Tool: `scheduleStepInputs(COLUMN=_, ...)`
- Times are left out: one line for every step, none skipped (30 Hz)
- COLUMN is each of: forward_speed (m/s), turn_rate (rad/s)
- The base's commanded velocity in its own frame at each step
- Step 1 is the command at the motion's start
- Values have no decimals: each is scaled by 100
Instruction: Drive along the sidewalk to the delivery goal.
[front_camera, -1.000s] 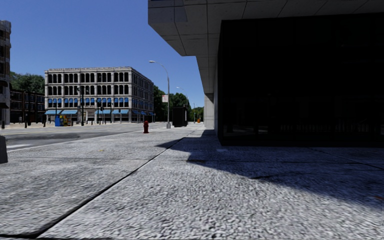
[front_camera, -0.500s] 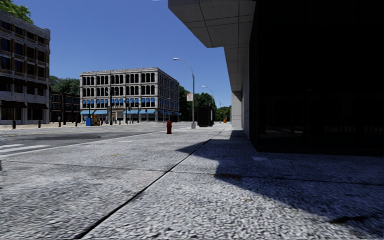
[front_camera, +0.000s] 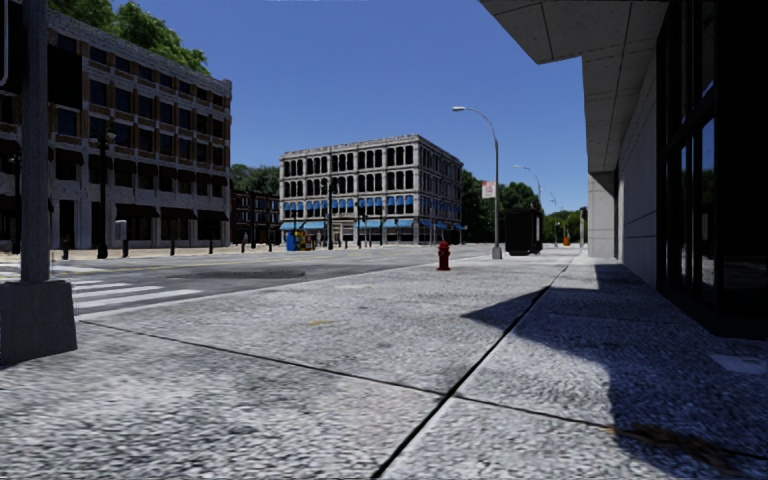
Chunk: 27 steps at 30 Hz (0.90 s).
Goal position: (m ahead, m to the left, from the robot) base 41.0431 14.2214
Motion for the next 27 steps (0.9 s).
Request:
scheduleStepInputs(forward_speed=200, turn_rate=49)
scheduleStepInputs(forward_speed=200, turn_rate=49)
scheduleStepInputs(forward_speed=200, turn_rate=49)
scheduleStepInputs(forward_speed=200, turn_rate=49)
scheduleStepInputs(forward_speed=200, turn_rate=49)
scheduleStepInputs(forward_speed=200, turn_rate=49)
scheduleStepInputs(forward_speed=200, turn_rate=49)
scheduleStepInputs(forward_speed=200, turn_rate=49)
scheduleStepInputs(forward_speed=200, turn_rate=49)
scheduleStepInputs(forward_speed=200, turn_rate=49)
scheduleStepInputs(forward_speed=200, turn_rate=49)
scheduleStepInputs(forward_speed=200, turn_rate=49)
scheduleStepInputs(forward_speed=200, turn_rate=49)
scheduleStepInputs(forward_speed=200, turn_rate=49)
scheduleStepInputs(forward_speed=200, turn_rate=49)
scheduleStepInputs(forward_speed=200, turn_rate=49)
scheduleStepInputs(forward_speed=200, turn_rate=49)
scheduleStepInputs(forward_speed=200, turn_rate=49)
scheduleStepInputs(forward_speed=200, turn_rate=49)
scheduleStepInputs(forward_speed=200, turn_rate=49)
scheduleStepInputs(forward_speed=200, turn_rate=49)
scheduleStepInputs(forward_speed=200, turn_rate=49)
scheduleStepInputs(forward_speed=200, turn_rate=49)
scheduleStepInputs(forward_speed=200, turn_rate=49)
scheduleStepInputs(forward_speed=200, turn_rate=49)
scheduleStepInputs(forward_speed=200, turn_rate=49)
scheduleStepInputs(forward_speed=200, turn_rate=49)
